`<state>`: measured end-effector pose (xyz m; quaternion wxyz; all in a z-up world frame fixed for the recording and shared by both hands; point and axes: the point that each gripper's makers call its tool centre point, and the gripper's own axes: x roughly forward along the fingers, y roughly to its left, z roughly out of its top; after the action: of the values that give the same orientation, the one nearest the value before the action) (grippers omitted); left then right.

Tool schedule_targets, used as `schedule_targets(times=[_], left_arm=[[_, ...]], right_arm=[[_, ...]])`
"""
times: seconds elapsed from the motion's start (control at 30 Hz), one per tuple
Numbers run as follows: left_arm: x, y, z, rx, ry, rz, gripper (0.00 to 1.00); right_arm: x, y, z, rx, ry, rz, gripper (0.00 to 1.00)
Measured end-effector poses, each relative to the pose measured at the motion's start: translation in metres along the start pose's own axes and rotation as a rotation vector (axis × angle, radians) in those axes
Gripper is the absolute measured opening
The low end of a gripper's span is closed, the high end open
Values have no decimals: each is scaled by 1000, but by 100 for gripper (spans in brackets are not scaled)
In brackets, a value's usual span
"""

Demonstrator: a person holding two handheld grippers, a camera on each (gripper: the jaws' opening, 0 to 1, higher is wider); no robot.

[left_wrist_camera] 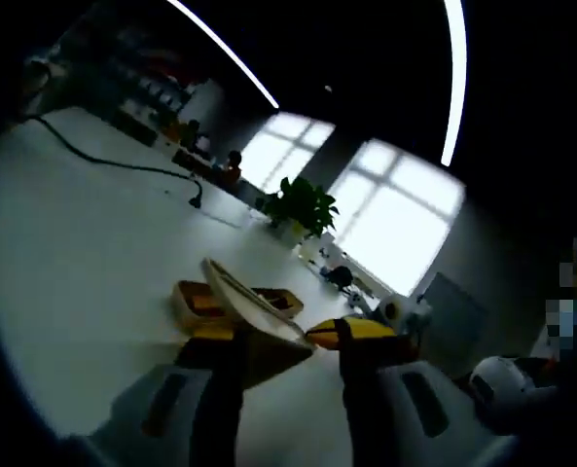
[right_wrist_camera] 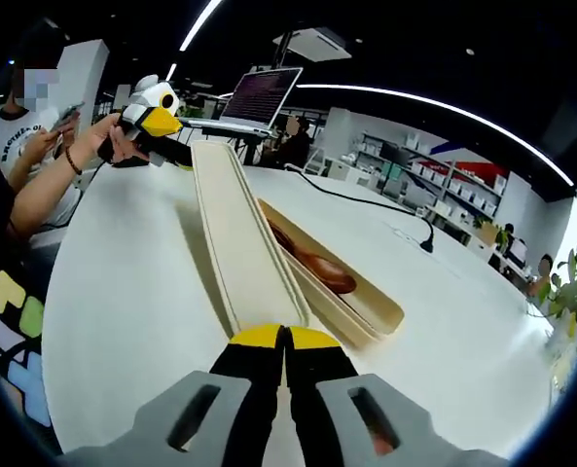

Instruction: Arrange the utensils inside the cutlery case until each visible utensil rests in its matching compartment.

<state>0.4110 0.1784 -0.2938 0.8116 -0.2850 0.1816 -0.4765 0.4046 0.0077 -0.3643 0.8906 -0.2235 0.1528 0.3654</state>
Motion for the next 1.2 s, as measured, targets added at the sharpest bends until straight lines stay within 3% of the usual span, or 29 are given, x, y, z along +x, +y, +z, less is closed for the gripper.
schedule_targets(times=[0.07, 0.17, 0.3, 0.47, 0.67, 0.73, 0.93, 1.03, 1.13, 1.2], left_arm=[[1, 4, 6, -19, -32, 0, 34], [5, 7, 5, -30, -32, 4, 32], [6, 18, 11, -156, -84, 34, 19], [7, 33, 9, -172, -95, 80, 11], [6, 27, 17, -239, -139, 18, 10], [6, 25, 17, -223, -137, 21, 10], [7, 20, 25, -137, -161, 39, 9], [5, 23, 27, -98, -164, 61, 8], [4, 21, 29, -87, -168, 44, 7], [5, 15, 35, -10, -189, 11, 5]], right_arm=[[0, 0, 0, -10, -6, 7, 0], [-1, 1, -1, -9, -24, 33, 0], [-1, 1, -1, -2, -30, 55, 0], [-1, 3, 0, -17, -31, 58, 0], [-1, 5, 0, -3, -38, 71, 0], [0, 4, 0, 56, -33, 70, 0], [2, 2, 2, 5, -52, 83, 0], [2, -1, 5, 51, -69, 84, 13], [-2, -1, 6, 73, -65, 103, 15], [-6, -4, 8, 72, -80, 92, 17]])
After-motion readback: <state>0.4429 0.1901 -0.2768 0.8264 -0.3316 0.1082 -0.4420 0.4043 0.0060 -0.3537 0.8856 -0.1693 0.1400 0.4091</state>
